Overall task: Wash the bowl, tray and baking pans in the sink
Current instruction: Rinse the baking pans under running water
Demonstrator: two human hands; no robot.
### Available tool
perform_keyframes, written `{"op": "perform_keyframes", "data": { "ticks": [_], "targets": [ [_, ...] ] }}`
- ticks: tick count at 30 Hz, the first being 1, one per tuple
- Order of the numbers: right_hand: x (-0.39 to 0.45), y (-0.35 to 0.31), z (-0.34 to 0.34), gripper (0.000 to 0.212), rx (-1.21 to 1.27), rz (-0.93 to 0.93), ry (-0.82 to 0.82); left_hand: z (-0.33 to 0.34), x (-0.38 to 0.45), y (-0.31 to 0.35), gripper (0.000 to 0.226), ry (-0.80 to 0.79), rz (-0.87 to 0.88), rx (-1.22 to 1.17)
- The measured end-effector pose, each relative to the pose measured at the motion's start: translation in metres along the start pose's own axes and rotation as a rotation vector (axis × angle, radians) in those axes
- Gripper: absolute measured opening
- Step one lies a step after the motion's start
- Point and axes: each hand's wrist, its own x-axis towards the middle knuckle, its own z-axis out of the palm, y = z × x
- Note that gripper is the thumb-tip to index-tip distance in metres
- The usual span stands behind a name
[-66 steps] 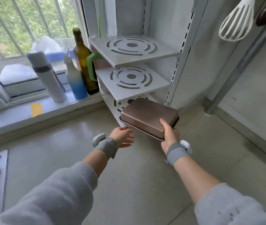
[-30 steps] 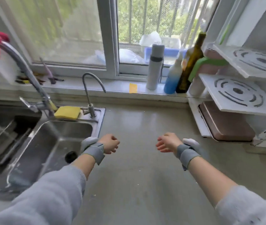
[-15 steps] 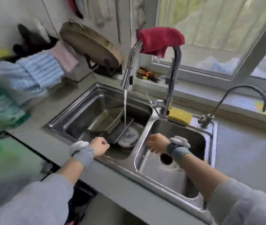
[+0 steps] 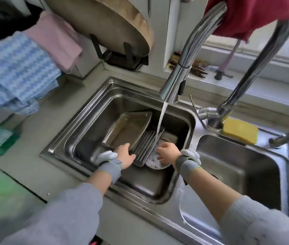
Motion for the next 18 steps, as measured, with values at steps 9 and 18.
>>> {"op": "perform_keyframes", "data": {
  "ticks": [9,18],
  "targets": [
    [0.040,-0.003,0.033,0.020,0.300,0.167,0.139,0.016,0.078,0.000,0.044,-0.094,0.088,0.233],
    [0.043,-0.014,0.046,0.013,0.519,0.193,0.212,0.001,0.076,0.001,0.019,0.004,0.252,0.248]
  ]
}}
